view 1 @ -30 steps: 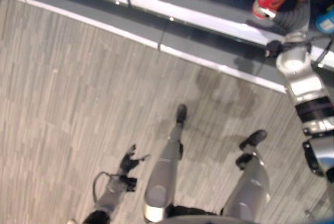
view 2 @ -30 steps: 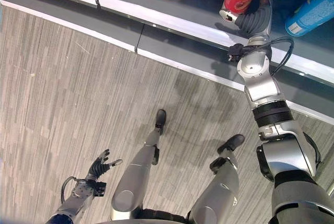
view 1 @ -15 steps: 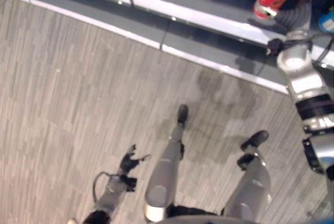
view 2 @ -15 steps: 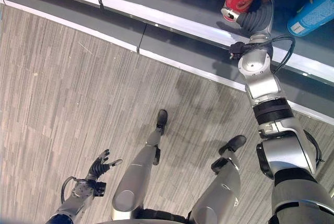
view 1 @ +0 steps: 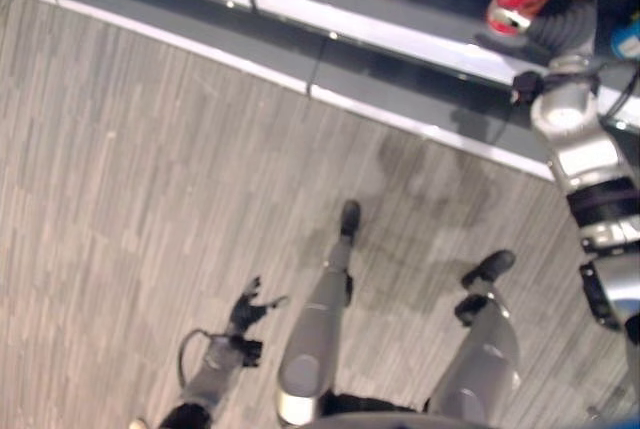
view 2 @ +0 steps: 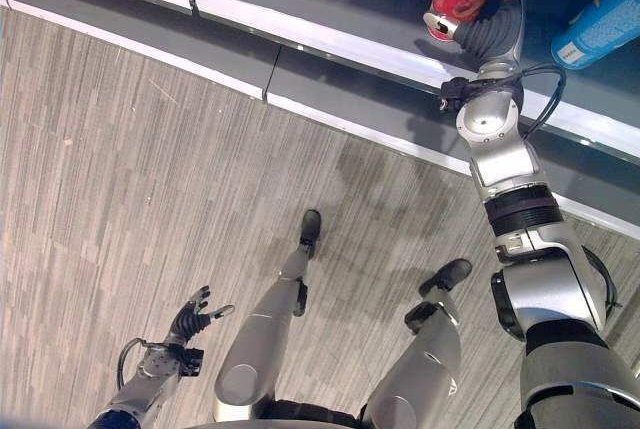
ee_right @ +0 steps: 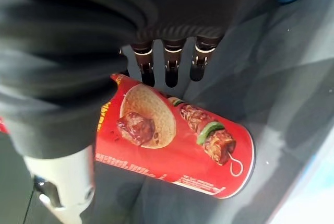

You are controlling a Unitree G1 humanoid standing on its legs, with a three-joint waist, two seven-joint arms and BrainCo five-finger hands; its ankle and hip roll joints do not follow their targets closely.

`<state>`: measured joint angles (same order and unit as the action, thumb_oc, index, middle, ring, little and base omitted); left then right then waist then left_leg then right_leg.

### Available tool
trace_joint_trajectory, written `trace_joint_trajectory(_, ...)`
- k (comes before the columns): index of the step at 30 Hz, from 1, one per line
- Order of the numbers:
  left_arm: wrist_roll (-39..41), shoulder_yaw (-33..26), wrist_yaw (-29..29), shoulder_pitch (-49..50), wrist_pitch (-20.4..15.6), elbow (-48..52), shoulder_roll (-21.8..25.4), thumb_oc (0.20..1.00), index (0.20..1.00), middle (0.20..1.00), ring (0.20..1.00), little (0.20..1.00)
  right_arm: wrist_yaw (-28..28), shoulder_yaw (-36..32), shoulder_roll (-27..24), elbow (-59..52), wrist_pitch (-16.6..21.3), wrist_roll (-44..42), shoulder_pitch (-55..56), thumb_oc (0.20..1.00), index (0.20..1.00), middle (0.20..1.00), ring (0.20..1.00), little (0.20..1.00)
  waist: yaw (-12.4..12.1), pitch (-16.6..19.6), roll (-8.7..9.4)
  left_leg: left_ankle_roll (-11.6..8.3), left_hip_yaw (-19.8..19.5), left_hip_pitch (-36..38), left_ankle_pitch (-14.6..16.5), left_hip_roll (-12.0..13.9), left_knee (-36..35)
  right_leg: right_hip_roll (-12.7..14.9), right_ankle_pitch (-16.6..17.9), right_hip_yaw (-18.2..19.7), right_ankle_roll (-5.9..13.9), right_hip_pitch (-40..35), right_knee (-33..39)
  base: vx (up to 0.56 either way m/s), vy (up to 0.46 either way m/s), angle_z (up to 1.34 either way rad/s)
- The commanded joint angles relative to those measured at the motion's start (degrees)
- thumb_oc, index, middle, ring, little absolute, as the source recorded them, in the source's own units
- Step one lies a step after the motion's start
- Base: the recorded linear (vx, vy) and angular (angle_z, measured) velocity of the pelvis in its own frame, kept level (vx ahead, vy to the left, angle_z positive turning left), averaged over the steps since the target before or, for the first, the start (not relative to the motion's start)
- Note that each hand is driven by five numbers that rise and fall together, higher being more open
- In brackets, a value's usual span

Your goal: Put the goods on the table back onto the shelves and tidy them up.

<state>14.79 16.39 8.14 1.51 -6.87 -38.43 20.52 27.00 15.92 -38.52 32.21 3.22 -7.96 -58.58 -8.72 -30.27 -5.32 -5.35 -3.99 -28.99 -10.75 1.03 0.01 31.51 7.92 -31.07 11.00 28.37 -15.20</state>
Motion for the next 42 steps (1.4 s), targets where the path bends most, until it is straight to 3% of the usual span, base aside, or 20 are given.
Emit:
trace_joint_trajectory(1, 1.27, 4.10, 0.68, 1.73, -0.32, -0.62, 2.62, 1.000, 1.000, 1.000, 1.000, 1.000, 0.38, 2.68, -2.68, 0.76, 2.06, -0.66, -5.36, 1.000, 1.000, 1.000, 1.000, 1.000, -2.42, 1.64, -2.05, -1.60, 2.16, 6.28, 8.16, 0.60, -5.01, 2.01, 0.90, 7.04, 4.00, 6.29, -9.24, 0.00, 0.000, 0.00)
trace_joint_trajectory(15, 1.36, 4.05, 0.85, 1.65, -0.36, -0.65, 2.59, 1.000, 1.000, 1.000, 1.000, 1.000, 0.37, 3.13, -2.66, 1.39, 1.78, -0.29, -6.09, 1.000, 1.000, 1.000, 1.000, 1.000, -2.40, 1.67, -2.26, -1.44, 2.09, 6.37, 8.24, 0.37, -5.01, 2.18, 0.93, 7.09, 4.00, 6.67, -9.72, 0.00, 0.000, 0.00)
trace_joint_trajectory(28, -0.23, 3.39, 0.61, 1.93, 0.19, -2.79, 2.11, 1.000, 1.000, 1.000, 1.000, 1.000, 0.86, 1.10, -2.87, -1.47, 1.11, 2.79, -0.52, 1.000, 1.000, 1.000, 1.000, 1.000, -1.62, 3.55, -1.24, -1.86, 2.57, 7.93, 8.40, 0.76, -5.01, 1.48, 1.55, 6.58, 4.00, 3.60, -7.62, 0.00, 0.000, 0.00)
trace_joint_trajectory(35, -1.14, 2.71, -0.19, 2.77, 0.66, -4.31, 1.64, 1.000, 1.000, 1.000, 1.000, 1.000, -0.67, -2.06, -0.67, -4.94, 1.78, 1.59, 5.78, 1.000, 1.000, 1.000, 1.000, 1.000, -1.17, 5.84, -1.37, -2.06, 3.12, 10.13, 8.57, 1.02, -5.01, 0.52, 1.76, 5.89, 4.00, -0.51, -4.93, 0.00, 0.006, 0.01)
trace_joint_trajectory(42, -2.76, 1.52, -0.88, 3.32, 1.34, -7.35, -0.44, 1.000, 1.000, 1.000, 1.000, 1.000, -3.66, -3.25, 4.87, -7.90, 2.17, 1.65, 16.11, 1.000, 1.000, 1.000, 1.000, 1.000, -0.21, 8.91, -0.91, -2.60, 3.57, 13.53, 8.71, 1.65, -5.01, -1.13, 2.23, 3.64, 4.00, -7.30, -0.48, 0.01, 0.011, -0.01)
